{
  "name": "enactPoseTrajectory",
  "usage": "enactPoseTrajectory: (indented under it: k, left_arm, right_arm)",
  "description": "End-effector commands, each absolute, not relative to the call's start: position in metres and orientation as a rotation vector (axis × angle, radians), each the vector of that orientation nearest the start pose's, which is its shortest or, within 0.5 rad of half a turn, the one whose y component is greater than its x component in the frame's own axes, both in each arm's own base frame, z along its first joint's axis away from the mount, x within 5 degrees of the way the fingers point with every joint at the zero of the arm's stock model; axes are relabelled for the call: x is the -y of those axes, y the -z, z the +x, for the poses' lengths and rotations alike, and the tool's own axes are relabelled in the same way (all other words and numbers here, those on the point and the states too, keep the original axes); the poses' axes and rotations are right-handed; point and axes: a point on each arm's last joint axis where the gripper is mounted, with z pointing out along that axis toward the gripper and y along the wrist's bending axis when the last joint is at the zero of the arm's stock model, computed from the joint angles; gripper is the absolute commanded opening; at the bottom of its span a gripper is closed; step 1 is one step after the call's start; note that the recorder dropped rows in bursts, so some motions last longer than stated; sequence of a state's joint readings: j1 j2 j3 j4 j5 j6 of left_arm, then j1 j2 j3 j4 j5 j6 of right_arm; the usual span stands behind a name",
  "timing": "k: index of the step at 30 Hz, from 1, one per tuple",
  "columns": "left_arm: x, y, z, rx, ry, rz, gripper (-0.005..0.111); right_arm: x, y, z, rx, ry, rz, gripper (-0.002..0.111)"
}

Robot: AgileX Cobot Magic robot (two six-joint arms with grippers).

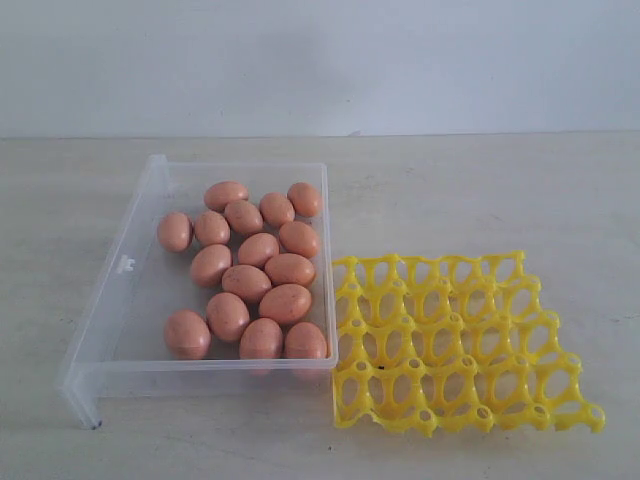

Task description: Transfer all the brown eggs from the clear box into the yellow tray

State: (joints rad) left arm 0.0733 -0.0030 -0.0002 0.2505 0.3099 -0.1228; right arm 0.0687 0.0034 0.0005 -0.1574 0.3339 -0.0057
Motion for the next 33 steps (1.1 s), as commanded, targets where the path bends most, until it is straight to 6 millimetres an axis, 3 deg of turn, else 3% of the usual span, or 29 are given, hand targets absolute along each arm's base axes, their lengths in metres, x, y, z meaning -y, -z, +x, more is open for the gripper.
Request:
enactPoseTrajectory:
  k: [1, 6, 14, 21, 24, 26, 29, 30, 32, 33]
  left_arm:
    - [-0.011, -0.186, 0.054, -1.785, -0.199, -0.014, -0.004]
    - [-0.011, -0.186, 0.054, -1.785, -0.199, -0.014, -0.004]
    - [-0.011, -0.186, 0.054, -1.785, -0.199, -0.014, -0.004]
    - [-0.011, -0.186, 0.054, -1.785, -0.199, -0.014, -0.004]
    - [-0.011, -0.186, 0.054, -1.785, -0.199, -0.014, -0.004]
    - [-0.011, -0.186, 0.054, -1.785, -0.199, -0.014, -0.004]
    - [-0.011, -0.186, 0.054, -1.785, -0.199, -0.014, -0.004]
    - [-0.011, -0.186, 0.054, -1.785, -0.199, -0.014, -0.004]
    - [-0.011, -0.186, 0.054, -1.785, -0.199, -0.014, -0.004]
    - [-0.011, -0.186, 0.054, -1.785, -0.199, -0.014, -0.004]
  right_arm:
    - [0.001, -0.185, 0.054, -1.793, 0.126, -0.185, 0.000]
    - [-0.001, -0.190, 0.055, -1.737, 0.047, -0.119, 0.000]
    - [-0.008, -0.202, 0.056, -1.519, -0.831, 0.687, 0.000]
    - [-0.009, -0.200, 0.056, -1.519, -0.918, 0.780, 0.000]
    - [-0.006, -0.208, 0.056, -1.425, -0.926, 0.770, 0.000]
    - [0.002, -0.227, 0.054, -1.183, -0.921, 0.719, 0.000]
    - [0.021, -0.270, 0.031, -0.655, -0.864, 0.597, 0.000]
    - [0.025, -0.301, 0.030, -0.623, -0.791, 0.593, 0.000]
    - [0.015, -0.341, 0.044, -0.793, -0.656, 0.475, 0.000]
    - [0.006, -0.360, 0.057, -0.937, -0.516, 0.336, 0.000]
